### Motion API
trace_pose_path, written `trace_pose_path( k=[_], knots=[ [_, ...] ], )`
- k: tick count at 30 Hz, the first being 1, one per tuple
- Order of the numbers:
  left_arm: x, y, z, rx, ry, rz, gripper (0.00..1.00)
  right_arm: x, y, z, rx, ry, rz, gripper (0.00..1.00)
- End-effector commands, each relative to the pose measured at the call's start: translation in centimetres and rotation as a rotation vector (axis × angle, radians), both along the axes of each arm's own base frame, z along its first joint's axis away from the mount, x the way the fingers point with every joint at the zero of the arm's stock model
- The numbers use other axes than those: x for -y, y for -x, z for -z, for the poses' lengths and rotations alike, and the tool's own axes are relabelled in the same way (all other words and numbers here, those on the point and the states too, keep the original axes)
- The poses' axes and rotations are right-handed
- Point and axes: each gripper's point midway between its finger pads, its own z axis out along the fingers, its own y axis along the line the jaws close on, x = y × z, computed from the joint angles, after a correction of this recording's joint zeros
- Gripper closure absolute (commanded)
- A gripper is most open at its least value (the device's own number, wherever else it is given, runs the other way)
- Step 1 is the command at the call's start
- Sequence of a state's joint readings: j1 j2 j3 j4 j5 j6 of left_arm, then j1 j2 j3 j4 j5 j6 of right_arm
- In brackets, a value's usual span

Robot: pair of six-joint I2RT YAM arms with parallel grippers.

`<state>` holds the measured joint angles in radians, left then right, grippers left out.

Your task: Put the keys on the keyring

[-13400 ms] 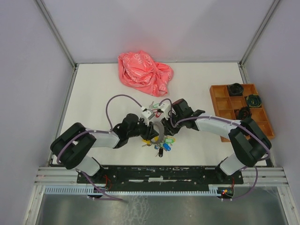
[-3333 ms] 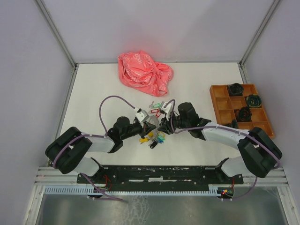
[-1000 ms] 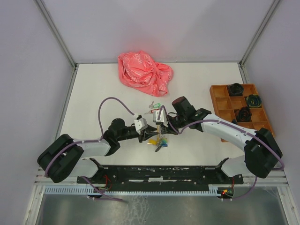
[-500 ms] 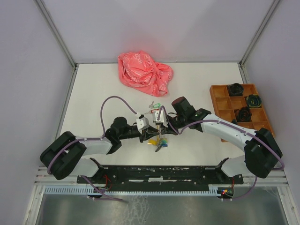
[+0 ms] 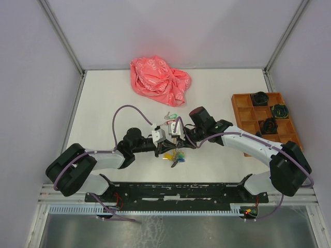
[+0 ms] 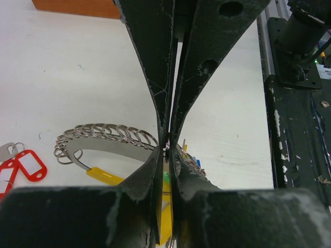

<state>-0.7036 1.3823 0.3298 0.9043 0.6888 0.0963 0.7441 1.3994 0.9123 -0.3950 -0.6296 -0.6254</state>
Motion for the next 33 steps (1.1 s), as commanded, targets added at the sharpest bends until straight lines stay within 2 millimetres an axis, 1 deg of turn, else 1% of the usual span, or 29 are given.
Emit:
trace_pose_path(
  k=[1,2,3,5,9,11,12,15,17,20,22,24,26,28,29,30,31,33],
  knots=[
    [0.7,-0.6,-1.2,0.016,0.024,0.006,0.90,-2.1,-0.6,-4.4,0.077,-0.134,-0.040,0.99],
    [0.7,-0.6,-1.1,0.015,0.020,0.005,0.95,-2.0,-0.6,-4.4,0.076,-0.134,-0.039,0.99],
    [0.6,-0.6,-1.1,0.014,0.019,0.004,0.97,-2.0,-0.6,-4.4,0.075,-0.135,-0.038,0.99],
    [0.5,-0.7,-1.2,0.020,0.020,-0.008,0.97,-1.9,-0.7,-4.5,0.080,-0.134,-0.030,0.96],
    [-0.1,-1.2,-1.6,0.032,0.028,-0.060,0.97,-1.5,-1.2,-5.1,0.115,-0.143,0.022,0.79],
    [-0.5,-1.6,-2.1,0.048,0.045,-0.106,0.97,-1.2,-1.7,-5.7,0.134,-0.158,0.072,0.70],
    [-0.8,-1.7,-2.4,0.055,0.054,-0.128,0.97,-1.1,-1.9,-6.3,0.148,-0.174,0.104,0.66],
    [-1.7,-2.5,-3.0,0.067,0.074,-0.207,0.97,-0.5,-3.3,-7.6,0.174,-0.213,0.226,0.55],
    [-2.2,-2.7,-3.3,0.071,0.087,-0.243,0.97,-0.2,-4.1,-8.6,0.171,-0.248,0.322,0.51],
    [-3.1,-3.1,-3.9,0.086,0.113,-0.302,0.97,0.2,-5.1,-9.9,0.165,-0.283,0.416,0.50],
    [-3.9,-3.4,-4.1,0.092,0.129,-0.354,0.97,0.4,-5.9,-10.4,0.148,-0.296,0.490,0.48],
    [-5.0,-3.9,-4.7,0.102,0.161,-0.424,0.97,0.6,-7.0,-10.8,0.114,-0.314,0.596,0.43],
    [-6.4,-4.5,-4.9,0.110,0.180,-0.511,0.97,1.0,-8.4,-10.9,0.090,-0.327,0.712,0.35],
    [-7.7,-4.9,-5.4,0.120,0.210,-0.588,0.97,1.0,-9.3,-10.7,0.075,-0.339,0.776,0.25],
    [-8.2,-5.0,-5.6,0.126,0.222,-0.613,0.97,0.8,-9.6,-10.6,0.064,-0.346,0.792,0.17],
    [-8.5,-5.1,-5.7,0.127,0.226,-0.629,0.97,0.6,-9.9,-10.5,0.054,-0.351,0.798,0.12],
    [-8.8,-5.2,-5.7,0.125,0.223,-0.647,0.97,0.2,-10.1,-9.9,0.043,-0.342,0.790,0.08],
    [-9.5,-5.9,-5.6,0.103,0.226,-0.708,0.97,-0.8,-10.6,-9.4,0.030,-0.326,0.770,0.01]
  ],
)
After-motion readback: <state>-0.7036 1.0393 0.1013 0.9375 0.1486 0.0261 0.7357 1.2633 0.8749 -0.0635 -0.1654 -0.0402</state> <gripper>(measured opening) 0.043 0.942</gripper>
